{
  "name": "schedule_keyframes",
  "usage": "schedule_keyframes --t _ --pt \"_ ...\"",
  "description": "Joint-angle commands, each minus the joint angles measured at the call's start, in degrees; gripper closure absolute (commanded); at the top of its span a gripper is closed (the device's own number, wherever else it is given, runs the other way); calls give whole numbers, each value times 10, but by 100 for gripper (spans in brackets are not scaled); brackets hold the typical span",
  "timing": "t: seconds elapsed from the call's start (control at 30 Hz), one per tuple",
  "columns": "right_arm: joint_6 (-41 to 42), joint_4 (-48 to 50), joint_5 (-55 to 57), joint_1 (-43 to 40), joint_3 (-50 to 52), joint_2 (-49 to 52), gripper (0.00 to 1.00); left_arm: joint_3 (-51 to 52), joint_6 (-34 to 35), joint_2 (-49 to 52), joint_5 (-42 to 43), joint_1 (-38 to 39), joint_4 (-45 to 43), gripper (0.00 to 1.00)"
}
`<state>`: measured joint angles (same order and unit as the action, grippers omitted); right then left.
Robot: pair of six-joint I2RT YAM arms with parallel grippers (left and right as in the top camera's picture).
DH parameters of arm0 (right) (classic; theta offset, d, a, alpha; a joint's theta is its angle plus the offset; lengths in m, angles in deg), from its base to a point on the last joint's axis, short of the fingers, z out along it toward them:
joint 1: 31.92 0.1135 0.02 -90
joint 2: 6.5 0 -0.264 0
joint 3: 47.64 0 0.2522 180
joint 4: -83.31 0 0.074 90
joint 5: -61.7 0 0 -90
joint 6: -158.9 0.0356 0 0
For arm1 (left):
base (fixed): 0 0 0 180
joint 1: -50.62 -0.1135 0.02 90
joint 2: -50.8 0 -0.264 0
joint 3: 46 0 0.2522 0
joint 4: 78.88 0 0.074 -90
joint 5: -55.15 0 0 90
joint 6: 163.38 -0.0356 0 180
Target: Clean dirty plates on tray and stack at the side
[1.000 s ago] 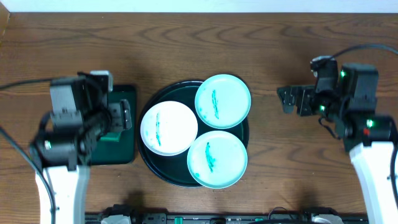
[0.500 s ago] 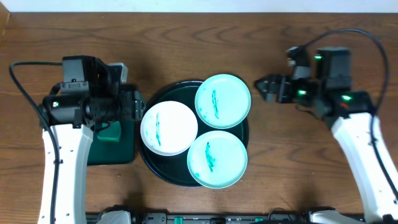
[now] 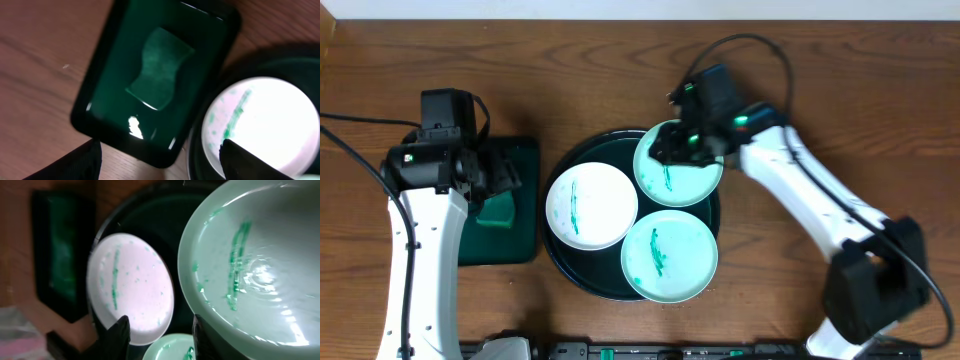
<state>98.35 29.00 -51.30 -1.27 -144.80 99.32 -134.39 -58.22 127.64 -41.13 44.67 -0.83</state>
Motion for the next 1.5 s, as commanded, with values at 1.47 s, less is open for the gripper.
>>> schedule_keyframes --t 1.47 --pt "-13 22 112 127 -9 172 99 -6 -28 142 -64 -37 -12 34"
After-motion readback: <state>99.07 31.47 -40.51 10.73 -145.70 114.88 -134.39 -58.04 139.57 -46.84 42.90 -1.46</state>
